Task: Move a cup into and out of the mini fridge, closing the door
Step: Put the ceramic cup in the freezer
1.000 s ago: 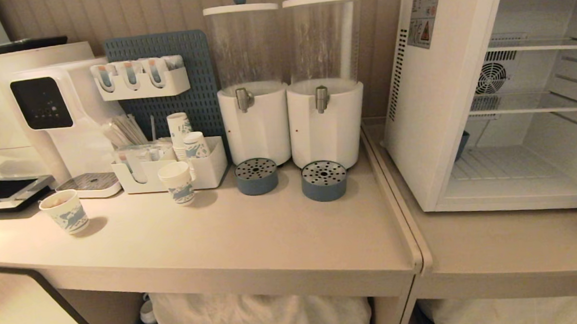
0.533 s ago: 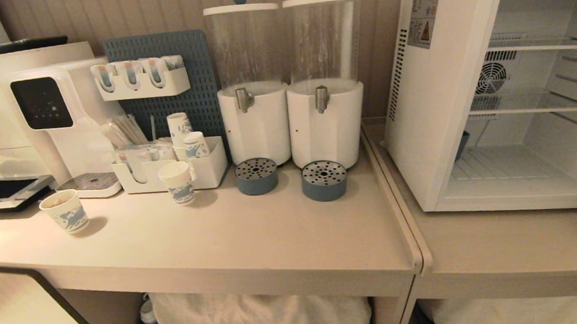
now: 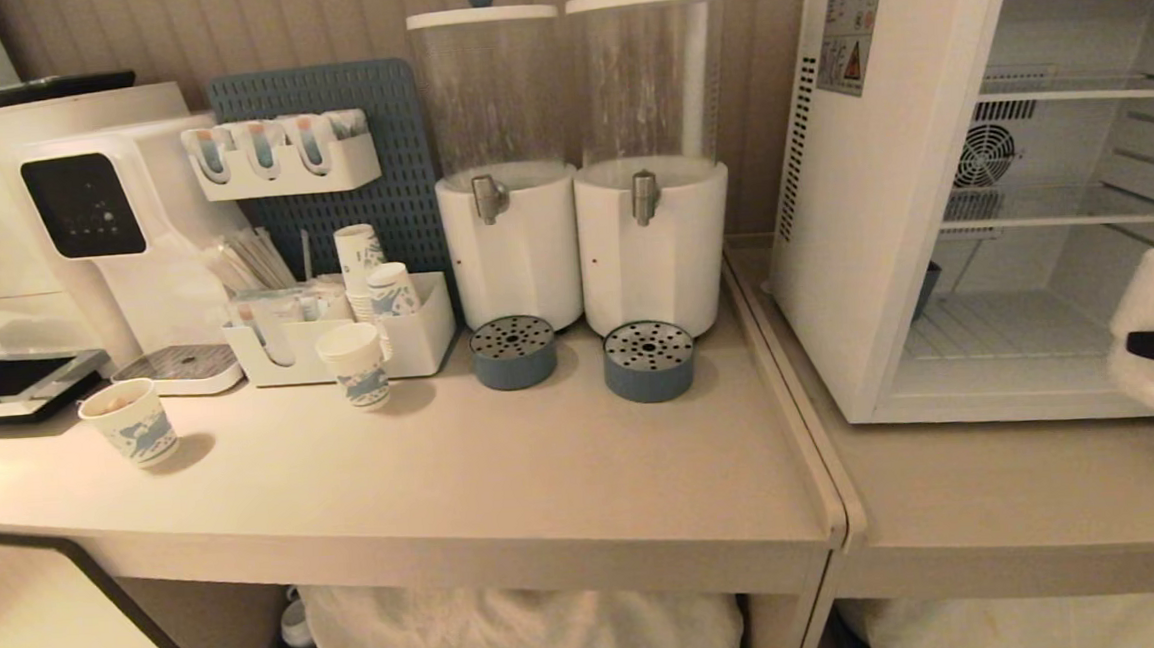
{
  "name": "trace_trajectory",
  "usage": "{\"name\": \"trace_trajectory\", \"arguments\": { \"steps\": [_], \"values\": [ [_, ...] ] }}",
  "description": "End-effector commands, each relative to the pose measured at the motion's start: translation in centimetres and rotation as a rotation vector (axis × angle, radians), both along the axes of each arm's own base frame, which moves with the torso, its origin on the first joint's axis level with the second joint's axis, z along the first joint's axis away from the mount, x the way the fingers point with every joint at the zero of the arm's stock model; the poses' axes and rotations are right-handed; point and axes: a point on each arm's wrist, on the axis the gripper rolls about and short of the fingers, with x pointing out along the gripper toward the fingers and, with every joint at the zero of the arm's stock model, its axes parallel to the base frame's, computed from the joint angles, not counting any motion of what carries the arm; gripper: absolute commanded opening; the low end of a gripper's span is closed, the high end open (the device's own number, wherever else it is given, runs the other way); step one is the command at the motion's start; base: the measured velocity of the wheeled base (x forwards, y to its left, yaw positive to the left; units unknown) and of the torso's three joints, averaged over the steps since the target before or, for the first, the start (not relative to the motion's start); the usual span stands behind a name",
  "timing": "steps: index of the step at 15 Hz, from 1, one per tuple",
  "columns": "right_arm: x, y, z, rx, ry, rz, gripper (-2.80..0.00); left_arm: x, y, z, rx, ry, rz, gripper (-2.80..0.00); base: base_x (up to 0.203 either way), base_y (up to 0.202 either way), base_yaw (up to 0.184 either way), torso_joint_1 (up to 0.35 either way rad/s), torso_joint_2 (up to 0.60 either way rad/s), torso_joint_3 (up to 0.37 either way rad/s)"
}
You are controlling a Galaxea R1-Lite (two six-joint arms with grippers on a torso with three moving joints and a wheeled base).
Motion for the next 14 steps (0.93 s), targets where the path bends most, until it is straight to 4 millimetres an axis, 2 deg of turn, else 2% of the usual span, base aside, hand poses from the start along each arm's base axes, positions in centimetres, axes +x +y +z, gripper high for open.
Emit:
{"name": "trace_trajectory", "arguments": {
  "steps": [1, 3, 5, 8, 12, 14],
  "values": [
    [5.0, -0.9, -2.6, 0.015, 0.114, -0.029, -2.80, 0.3, 0.0, -1.1, -0.001, 0.035, 0.000, -2.80, 0.000, 0.000, 0.000, 0.000, 0.00, 0.000],
    [8.4, -2.3, -4.2, 0.039, 0.122, -0.082, -2.80, 0.3, 0.0, -1.1, -0.001, 0.035, 0.000, -2.80, 0.000, 0.000, 0.000, 0.000, 0.00, 0.000],
    [10.7, -3.9, -5.2, 0.058, 0.094, -0.136, -2.80, 0.3, 0.0, -1.1, -0.001, 0.035, 0.000, -2.80, 0.000, 0.000, 0.000, 0.000, 0.00, 0.000],
    [12.6, -5.7, -7.0, 0.056, 0.050, -0.195, -2.80, 0.3, 0.0, -1.1, -0.001, 0.035, 0.000, -2.80, 0.000, 0.000, 0.000, 0.000, 0.00, 0.000],
    [14.6, -6.7, -9.0, 0.048, -0.004, -0.231, -2.80, 0.3, 0.0, -1.1, -0.001, 0.035, 0.000, -2.80, 0.000, 0.000, 0.000, 0.000, 0.00, 0.000],
    [15.8, -7.2, -10.0, 0.025, -0.030, -0.306, -2.80, 0.3, 0.0, -1.1, -0.001, 0.035, 0.000, -2.80, 0.000, 0.000, 0.000, 0.000, 0.00, 0.000]
  ]
}}
